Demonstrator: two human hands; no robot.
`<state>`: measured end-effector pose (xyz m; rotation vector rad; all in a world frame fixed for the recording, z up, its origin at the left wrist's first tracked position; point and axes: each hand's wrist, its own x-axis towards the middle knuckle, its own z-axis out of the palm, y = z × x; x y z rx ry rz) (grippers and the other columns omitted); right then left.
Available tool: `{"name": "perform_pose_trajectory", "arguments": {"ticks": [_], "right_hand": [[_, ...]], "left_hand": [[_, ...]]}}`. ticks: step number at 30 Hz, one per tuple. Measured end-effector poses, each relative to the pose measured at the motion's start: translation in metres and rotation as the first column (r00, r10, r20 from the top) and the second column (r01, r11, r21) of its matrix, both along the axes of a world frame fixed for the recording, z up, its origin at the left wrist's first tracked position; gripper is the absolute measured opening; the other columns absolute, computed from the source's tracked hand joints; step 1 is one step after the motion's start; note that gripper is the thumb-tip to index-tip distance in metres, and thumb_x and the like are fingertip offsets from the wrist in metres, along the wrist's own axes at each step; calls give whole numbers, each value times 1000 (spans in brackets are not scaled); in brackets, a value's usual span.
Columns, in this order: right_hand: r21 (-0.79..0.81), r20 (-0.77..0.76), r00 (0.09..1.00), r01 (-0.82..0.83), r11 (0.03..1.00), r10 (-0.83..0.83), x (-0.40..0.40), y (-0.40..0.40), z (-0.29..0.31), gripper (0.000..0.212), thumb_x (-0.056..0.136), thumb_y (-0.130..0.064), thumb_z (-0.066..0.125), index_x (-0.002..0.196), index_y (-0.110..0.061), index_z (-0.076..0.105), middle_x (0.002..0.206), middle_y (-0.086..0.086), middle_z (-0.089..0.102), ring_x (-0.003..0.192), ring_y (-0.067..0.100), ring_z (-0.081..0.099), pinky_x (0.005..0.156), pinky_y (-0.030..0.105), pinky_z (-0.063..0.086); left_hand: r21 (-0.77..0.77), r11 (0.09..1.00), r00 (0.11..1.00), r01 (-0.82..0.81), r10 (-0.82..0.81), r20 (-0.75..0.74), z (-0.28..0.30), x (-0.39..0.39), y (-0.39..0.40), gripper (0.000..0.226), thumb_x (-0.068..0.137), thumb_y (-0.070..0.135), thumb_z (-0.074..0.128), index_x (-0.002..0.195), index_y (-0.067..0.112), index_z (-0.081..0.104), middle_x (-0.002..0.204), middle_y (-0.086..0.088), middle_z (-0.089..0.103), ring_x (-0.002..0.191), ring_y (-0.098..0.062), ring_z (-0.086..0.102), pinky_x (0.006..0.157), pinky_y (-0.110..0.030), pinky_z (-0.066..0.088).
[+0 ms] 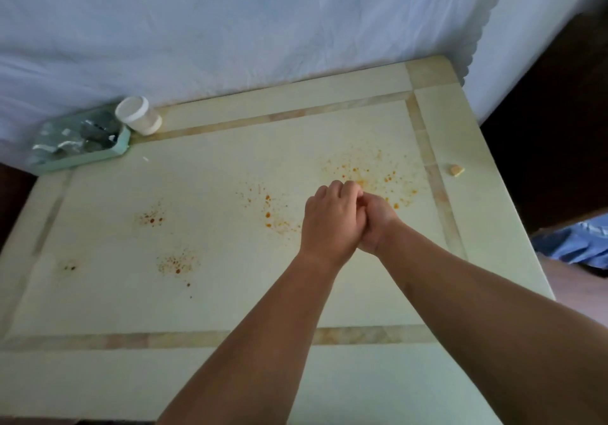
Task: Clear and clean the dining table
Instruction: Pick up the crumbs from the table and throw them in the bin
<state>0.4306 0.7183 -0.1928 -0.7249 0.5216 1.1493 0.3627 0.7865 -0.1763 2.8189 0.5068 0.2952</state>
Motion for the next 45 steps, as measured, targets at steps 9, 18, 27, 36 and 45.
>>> {"name": "perform_pose_trajectory", "arguments": {"ticks": [9,18,27,36,45], "right_hand": [[-63,46,999,17,998,-14,-21,-55,13,27,98,-16,45,81,-4,62,69,7,63,68,19,65,66,30,56],[-58,62,974,223,973,-219,-30,-98,10,22,98,-18,44,90,-6,61,87,8,61,95,21,60,82,32,52],[-82,56,918,395,915,-392,-36,-134,9,16,89,-14,53,95,-2,63,91,10,65,94,22,68,102,30,46],[-65,113,888,453,889,-445,-16,-199,19,17,93,-17,51,87,-5,59,82,11,62,77,21,63,80,34,52],[-73,118,938,336,939,-327,33,-291,27,20,95,-16,51,102,-1,63,91,17,69,79,27,69,73,38,59]], "left_hand": [[-51,999,1000,0,1,20,14,-29,-56,27,84,21,48,109,21,59,100,2,60,93,-20,53,81,-38,45],[-54,973,975,223,-223,5,22,-29,-88,36,86,18,45,120,21,55,115,0,59,105,-21,52,91,-35,41],[-249,880,915,404,-390,106,26,-35,-112,42,90,8,45,130,16,53,125,-4,55,112,-20,54,96,-35,48],[-277,831,874,482,-434,217,29,-18,-166,39,91,11,49,129,14,53,123,-4,55,110,-19,54,93,-31,49],[-419,850,929,318,-191,318,20,25,-254,33,92,3,48,121,16,56,118,1,55,104,-1,49,84,0,39]]}}
